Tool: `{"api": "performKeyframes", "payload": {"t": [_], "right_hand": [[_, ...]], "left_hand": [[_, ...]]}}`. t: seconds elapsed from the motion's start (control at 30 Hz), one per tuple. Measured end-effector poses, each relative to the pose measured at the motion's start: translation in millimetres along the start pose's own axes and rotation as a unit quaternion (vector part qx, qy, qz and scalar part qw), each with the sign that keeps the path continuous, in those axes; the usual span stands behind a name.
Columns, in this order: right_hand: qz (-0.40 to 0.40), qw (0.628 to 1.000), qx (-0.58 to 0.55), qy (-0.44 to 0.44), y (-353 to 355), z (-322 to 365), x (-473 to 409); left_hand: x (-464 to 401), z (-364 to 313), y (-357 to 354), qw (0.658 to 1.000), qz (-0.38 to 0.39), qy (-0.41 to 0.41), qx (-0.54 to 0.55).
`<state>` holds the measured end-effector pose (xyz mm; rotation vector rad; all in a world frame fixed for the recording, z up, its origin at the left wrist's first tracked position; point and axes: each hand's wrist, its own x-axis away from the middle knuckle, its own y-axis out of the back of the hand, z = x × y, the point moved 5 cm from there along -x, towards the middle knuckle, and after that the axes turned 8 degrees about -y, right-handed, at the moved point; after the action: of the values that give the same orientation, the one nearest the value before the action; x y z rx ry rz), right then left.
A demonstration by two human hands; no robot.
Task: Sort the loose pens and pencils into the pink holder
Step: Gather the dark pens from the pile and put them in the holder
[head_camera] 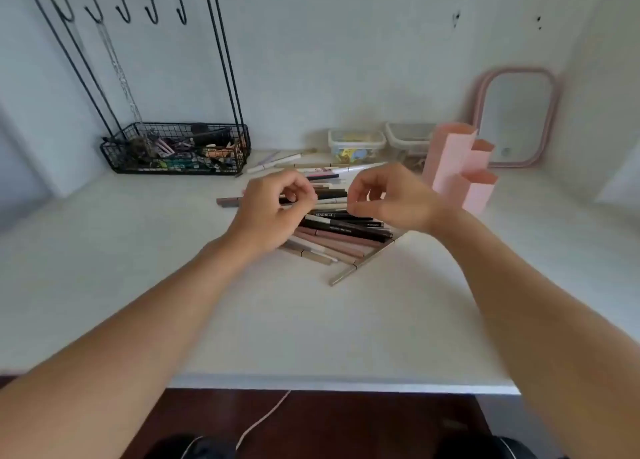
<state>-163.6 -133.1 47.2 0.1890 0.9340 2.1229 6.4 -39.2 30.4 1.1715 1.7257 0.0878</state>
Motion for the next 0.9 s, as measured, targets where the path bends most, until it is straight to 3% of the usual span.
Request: {"api": "performKeyframes", "payload": {"t": [0.23,0.5,0.67,0.77,0.83,0.9], "right_hand": [[0.061,0.982,0.176,-0.017,-1.4,-15.9,4.1],[0.057,0.975,0.216,-0.016,-7.0,-25.0,-6.8],[-0.016,0.991,0.127,-0.028,8.3,-26.9,-10.4],[-0.085,0.994,-0.073,-0.021,12.3,-16.1,-6.2],[-0.052,0.984,-0.172,0.006,-4.4,-2.0,-2.0],[-0.020,0.980,-0.195,0.041,-29.5,12.1,1.3]], "left_hand": [[-1.5,14.0,5.6,0.998,0.000,-0.023,-0.052],[-2.8,32.8,-3.3,0.998,0.039,0.008,-0.048],[-2.9,29.3,-2.3,0.999,-0.015,0.038,-0.022],[-3.7,18.4,-0.3,0.996,-0.066,0.058,0.023],[-7.1,4.5,-7.2,0.992,-0.064,0.052,0.094],[-8.3,-5.8,-17.0,0.988,-0.041,0.036,0.144]]}}
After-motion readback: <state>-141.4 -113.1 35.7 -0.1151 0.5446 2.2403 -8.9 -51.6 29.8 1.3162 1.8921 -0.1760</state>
